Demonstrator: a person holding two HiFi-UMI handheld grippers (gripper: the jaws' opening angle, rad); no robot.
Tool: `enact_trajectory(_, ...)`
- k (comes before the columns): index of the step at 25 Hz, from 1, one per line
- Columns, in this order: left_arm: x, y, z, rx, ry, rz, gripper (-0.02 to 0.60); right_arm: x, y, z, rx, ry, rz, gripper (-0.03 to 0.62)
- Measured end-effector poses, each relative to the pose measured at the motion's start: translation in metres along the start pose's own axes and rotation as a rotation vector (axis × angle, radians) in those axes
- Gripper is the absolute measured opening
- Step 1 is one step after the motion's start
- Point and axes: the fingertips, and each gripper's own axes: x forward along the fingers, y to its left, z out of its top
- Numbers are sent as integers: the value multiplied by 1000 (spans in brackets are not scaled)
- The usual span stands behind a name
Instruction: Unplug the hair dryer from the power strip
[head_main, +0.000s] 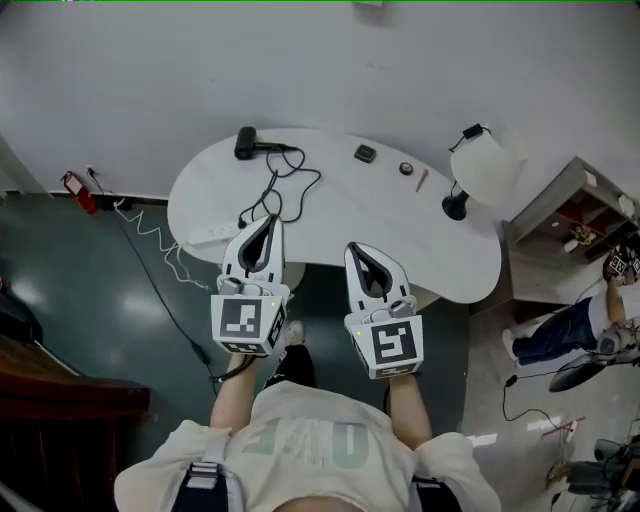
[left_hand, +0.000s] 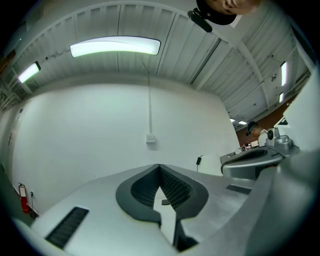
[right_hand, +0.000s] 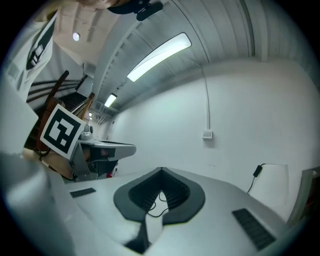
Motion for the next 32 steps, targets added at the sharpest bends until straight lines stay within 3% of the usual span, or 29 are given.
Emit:
enact_trajectory(8, 139, 85, 7, 52, -13, -58, 5, 172, -45, 18, 6, -13, 20, 3)
enact_trajectory(13, 188, 129, 5, 80, -7, -62, 5, 243, -60, 28, 65, -42, 56, 3)
enact_trajectory(24, 226, 148, -16, 32, 29, 23, 5, 291, -78, 18, 91, -40, 187, 2)
enact_trajectory(32, 233, 155, -14, 49, 29, 58, 5, 303, -76, 22, 99, -70, 247, 2)
